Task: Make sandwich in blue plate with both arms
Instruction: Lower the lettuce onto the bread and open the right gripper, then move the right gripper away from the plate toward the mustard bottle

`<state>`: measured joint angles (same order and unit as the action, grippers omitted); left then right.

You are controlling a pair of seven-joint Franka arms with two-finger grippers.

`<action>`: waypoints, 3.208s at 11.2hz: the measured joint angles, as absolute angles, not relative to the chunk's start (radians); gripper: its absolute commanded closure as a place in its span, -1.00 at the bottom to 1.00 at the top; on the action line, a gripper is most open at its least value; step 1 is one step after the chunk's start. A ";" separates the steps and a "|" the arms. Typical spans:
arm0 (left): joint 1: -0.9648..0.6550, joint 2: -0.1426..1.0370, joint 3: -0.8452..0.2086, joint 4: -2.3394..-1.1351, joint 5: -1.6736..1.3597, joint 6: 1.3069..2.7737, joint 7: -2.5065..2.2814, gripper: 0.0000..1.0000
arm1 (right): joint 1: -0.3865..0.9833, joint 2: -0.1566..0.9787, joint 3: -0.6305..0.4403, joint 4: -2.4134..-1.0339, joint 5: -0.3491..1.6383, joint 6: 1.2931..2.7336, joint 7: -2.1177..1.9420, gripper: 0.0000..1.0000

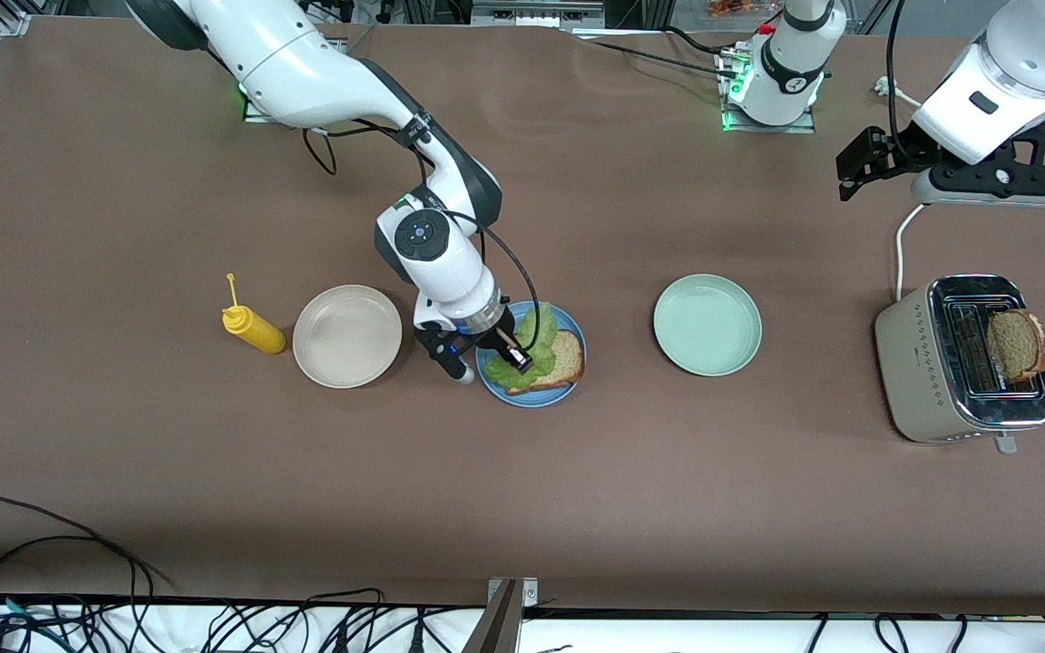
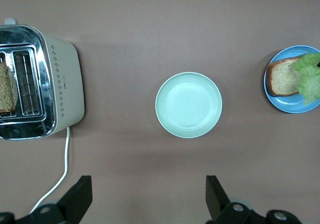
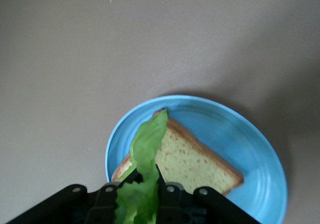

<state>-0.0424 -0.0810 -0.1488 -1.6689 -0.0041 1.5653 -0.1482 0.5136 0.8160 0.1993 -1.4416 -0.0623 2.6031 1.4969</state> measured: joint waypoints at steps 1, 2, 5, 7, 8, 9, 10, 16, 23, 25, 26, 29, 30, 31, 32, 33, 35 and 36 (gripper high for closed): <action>-0.042 -0.081 -0.149 -1.669 -0.004 1.566 -0.148 -1.00 | 0.533 0.837 0.176 -1.421 -0.062 2.610 1.506 1.00; -0.042 -0.081 -0.149 -1.669 -0.004 1.566 -0.149 -1.00 | 0.557 0.856 0.150 -1.402 -0.063 2.613 1.515 0.91; -0.042 -0.081 -0.149 -1.669 -0.004 1.566 -0.149 -1.00 | 0.592 0.876 0.122 -1.382 -0.063 2.616 1.554 -1.00; -0.042 -0.081 -0.149 -1.669 -0.004 1.566 -0.149 -1.00 | 0.592 0.877 0.119 -1.382 -0.063 2.616 1.573 -1.00; -0.042 -0.081 -0.152 -1.669 -0.004 1.566 -0.161 -1.00 | 0.592 0.879 0.117 -1.382 -0.063 2.616 1.577 -1.00; -0.042 -0.081 -0.166 -1.669 -0.004 1.566 -0.195 -1.00 | 0.592 0.880 0.116 -1.382 -0.063 2.616 1.579 -1.00; -0.042 -0.081 -0.185 -1.669 0.006 1.566 -0.237 -1.00 | 0.592 0.881 0.116 -1.382 -0.063 2.616 1.580 -1.00; -0.037 -0.081 -0.213 -1.636 0.026 1.567 -0.324 -1.00 | 0.608 0.864 0.117 -1.351 -0.096 2.493 1.580 -1.00; -0.033 -0.081 -0.213 -1.625 0.026 1.567 -0.339 -1.00 | 0.634 0.819 0.112 -1.341 -0.098 2.394 1.586 -1.00; -0.033 -0.081 -0.214 -1.625 0.026 1.567 -0.344 -1.00 | 0.619 0.805 0.076 -1.321 -0.100 2.355 1.588 -1.00; -0.033 -0.081 -0.214 -1.625 0.026 1.567 -0.347 -1.00 | 0.612 0.792 0.035 -1.315 -0.101 2.321 1.587 -1.00; -0.034 -0.081 -0.218 -1.625 0.026 1.567 -0.363 -1.00 | 0.598 0.772 -0.078 -1.312 -0.102 2.293 1.585 -1.00; -0.034 -0.081 -0.219 -1.625 0.026 1.567 -0.366 -1.00 | 0.596 0.772 -0.102 -1.313 -0.103 2.289 1.585 -1.00; -0.034 -0.081 -0.221 -1.625 0.026 1.567 -0.367 -1.00 | 0.595 0.772 -0.129 -1.313 -0.103 2.278 1.585 -1.00; -0.034 -0.081 -0.222 -1.625 0.026 1.567 -0.367 -1.00 | 0.594 0.772 -0.153 -1.313 -0.104 2.268 1.583 -1.00; -0.034 -0.081 -0.222 -1.624 0.026 1.567 -0.367 -1.00 | 0.588 0.772 -0.170 -1.313 -0.104 2.260 1.571 -1.00; -0.034 -0.081 -0.222 -1.624 0.026 1.567 -0.367 -1.00 | 0.559 0.773 -0.181 -1.314 -0.104 2.215 1.534 -1.00; -0.034 -0.081 -0.223 -1.623 0.026 1.567 -0.368 -1.00 | 0.541 0.774 -0.181 -1.314 -0.104 2.195 1.510 -1.00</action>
